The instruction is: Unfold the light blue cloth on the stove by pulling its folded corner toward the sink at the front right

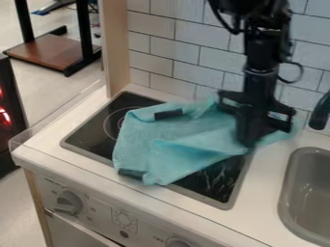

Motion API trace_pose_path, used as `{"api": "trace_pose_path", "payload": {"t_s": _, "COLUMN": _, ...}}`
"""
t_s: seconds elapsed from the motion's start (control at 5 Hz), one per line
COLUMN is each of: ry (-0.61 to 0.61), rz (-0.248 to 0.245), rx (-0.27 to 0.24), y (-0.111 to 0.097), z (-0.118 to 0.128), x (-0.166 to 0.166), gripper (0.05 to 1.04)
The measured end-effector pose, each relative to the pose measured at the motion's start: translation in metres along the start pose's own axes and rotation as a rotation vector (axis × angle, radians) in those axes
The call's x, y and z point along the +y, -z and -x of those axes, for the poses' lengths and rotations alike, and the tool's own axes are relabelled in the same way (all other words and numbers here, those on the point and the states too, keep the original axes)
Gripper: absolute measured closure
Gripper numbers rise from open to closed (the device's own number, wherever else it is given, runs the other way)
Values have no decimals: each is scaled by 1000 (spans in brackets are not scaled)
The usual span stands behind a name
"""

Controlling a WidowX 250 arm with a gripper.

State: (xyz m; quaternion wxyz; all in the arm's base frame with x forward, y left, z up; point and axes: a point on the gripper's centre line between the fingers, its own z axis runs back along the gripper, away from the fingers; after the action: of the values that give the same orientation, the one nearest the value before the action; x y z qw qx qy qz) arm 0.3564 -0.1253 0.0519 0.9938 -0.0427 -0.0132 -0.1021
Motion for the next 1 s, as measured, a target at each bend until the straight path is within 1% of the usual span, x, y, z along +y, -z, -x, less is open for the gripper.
{"api": "trace_pose_path", "payload": {"t_s": 0.4, "ry": 64, "rz": 54, "rx": 30, "y": 5, "z": 11, "x": -41, "gripper": 1034}}
{"api": "trace_pose_path", "payload": {"t_s": 0.6, "ry": 86, "rz": 72, "rx": 33, "y": 10, "z": 16, "x": -57, "gripper": 1034}}
{"api": "trace_pose_path", "payload": {"t_s": 0.8, "ry": 90, "rz": 80, "rx": 48, "y": 23, "z": 21, "x": -61, "gripper": 1012}}
{"api": "trace_pose_path", "payload": {"t_s": 1.0, "ry": 79, "rz": 73, "rx": 60, "y": 26, "z": 22, "x": -60, "gripper": 857}}
